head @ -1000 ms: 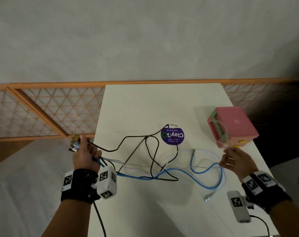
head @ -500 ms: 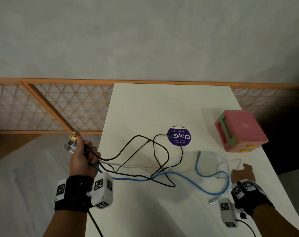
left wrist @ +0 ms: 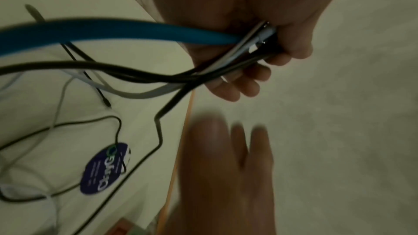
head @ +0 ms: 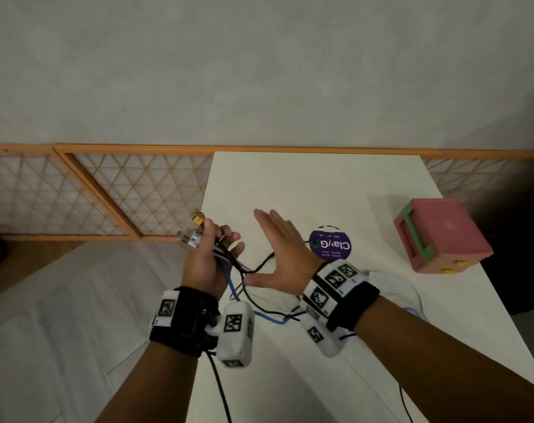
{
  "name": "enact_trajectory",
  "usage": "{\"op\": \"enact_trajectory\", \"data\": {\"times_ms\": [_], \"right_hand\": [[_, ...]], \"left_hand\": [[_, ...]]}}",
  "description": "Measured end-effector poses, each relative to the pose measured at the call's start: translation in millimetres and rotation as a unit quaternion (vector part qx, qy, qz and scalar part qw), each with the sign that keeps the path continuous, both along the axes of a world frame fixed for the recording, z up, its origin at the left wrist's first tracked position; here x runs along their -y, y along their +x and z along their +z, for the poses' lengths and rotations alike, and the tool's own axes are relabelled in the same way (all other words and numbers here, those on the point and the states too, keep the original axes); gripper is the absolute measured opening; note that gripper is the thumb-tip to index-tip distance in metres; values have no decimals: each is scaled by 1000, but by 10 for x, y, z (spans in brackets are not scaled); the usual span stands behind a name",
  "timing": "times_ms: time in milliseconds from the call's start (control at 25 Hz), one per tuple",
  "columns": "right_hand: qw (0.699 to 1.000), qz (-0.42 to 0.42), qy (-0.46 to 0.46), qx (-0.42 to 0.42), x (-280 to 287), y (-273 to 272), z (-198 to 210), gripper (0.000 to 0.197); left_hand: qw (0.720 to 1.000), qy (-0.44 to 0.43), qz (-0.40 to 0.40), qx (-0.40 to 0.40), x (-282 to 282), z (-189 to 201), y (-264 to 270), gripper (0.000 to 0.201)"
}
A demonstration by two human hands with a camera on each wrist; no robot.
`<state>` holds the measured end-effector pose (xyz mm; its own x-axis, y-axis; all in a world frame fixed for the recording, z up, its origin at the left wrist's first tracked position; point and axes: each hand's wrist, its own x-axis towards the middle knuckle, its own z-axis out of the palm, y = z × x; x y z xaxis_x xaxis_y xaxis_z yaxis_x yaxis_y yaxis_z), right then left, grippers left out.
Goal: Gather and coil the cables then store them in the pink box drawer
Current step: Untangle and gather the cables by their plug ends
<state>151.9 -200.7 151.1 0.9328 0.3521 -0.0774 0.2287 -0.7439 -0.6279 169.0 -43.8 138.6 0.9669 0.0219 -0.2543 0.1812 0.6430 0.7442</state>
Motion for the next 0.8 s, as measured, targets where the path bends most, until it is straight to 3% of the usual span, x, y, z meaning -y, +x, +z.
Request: {"op": "enact_trajectory", "data": {"times_ms": [80, 160, 320, 480, 600, 680, 800], "right_hand": [[995, 23, 55, -85, -230, 24, 21, 107], [982, 0, 117, -151, -289, 12, -22, 89], [977, -28, 139, -162, -313, -113, -114, 7], [963, -88, 163, -194, -217, -229, -174, 27], [979, -43, 48, -192, -130, -250, -267, 27], [982, -31, -25, -187, -45, -257, -375, 41], [974, -48, -102, -197, 230, -334, -553, 43]], "left_hand": [[1000, -11, 7, 7, 147, 103, 1, 35], [999, -30, 17, 7, 211, 148, 15, 36], [1000, 13, -22, 1, 260, 90, -17, 38], [997, 13, -67, -21, 285, 43, -52, 38], [994, 36, -75, -73, 348, 23, -121, 46], [993, 23, -47, -103, 338, 27, -94, 48], [994, 2, 8, -105, 159, 59, 49, 42]]}}
